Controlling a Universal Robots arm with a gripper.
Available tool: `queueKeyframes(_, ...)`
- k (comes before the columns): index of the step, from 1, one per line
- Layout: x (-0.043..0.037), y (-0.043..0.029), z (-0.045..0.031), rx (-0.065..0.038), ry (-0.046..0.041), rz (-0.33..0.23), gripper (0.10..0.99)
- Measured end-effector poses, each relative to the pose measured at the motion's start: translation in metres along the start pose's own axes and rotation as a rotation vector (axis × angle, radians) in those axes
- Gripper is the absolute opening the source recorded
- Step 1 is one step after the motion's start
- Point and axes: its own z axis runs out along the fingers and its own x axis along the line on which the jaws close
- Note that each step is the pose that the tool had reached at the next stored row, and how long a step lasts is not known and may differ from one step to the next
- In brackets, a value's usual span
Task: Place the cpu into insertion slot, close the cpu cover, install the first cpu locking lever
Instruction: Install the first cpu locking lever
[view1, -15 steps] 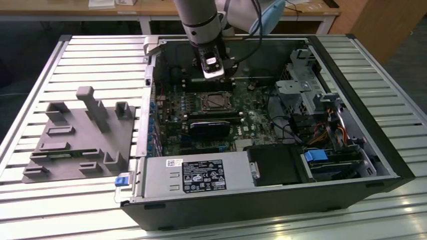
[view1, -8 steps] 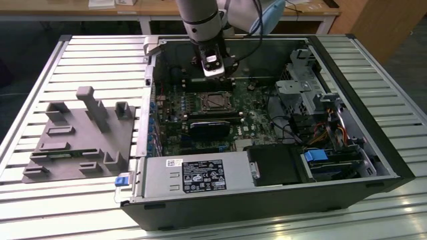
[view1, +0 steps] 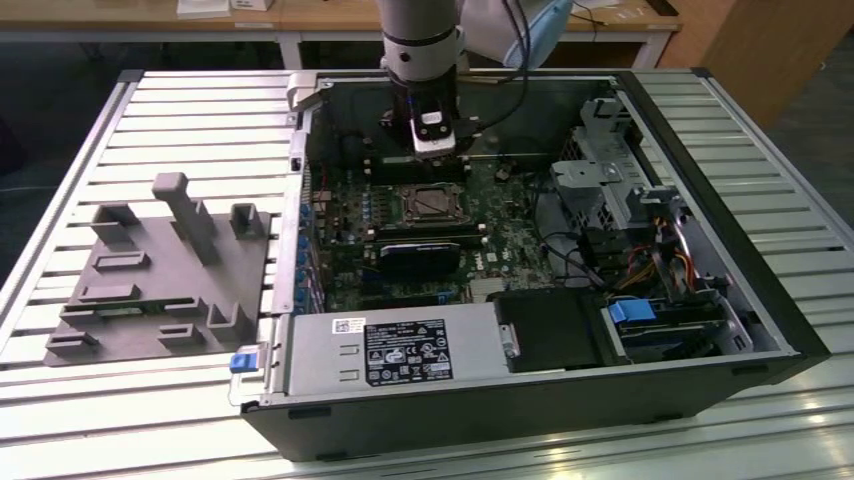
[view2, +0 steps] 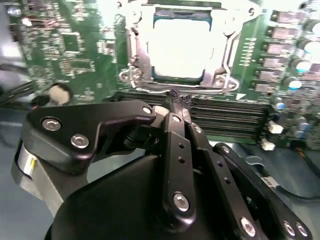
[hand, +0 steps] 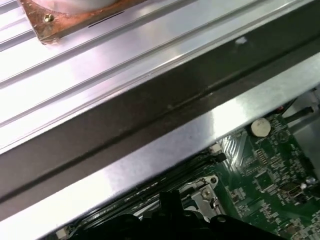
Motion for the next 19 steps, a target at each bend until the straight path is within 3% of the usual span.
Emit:
queueKeyframes(3, -0.0028, 0.0015, 0.0005, 0.029, 0.0420, 0.003, 0.102)
queueKeyframes(10, -0.0029, 0.0017, -0.0006, 0.032, 0.0435, 0.003, 0.102)
queueKeyframes(16, -0.0037, 0.0033, -0.0135, 0.037, 0.0408, 0.003, 0.102)
queueKeyframes(19, -0.0039, 0.0034, -0.0162, 0.039, 0.0398, 0.003, 0.102)
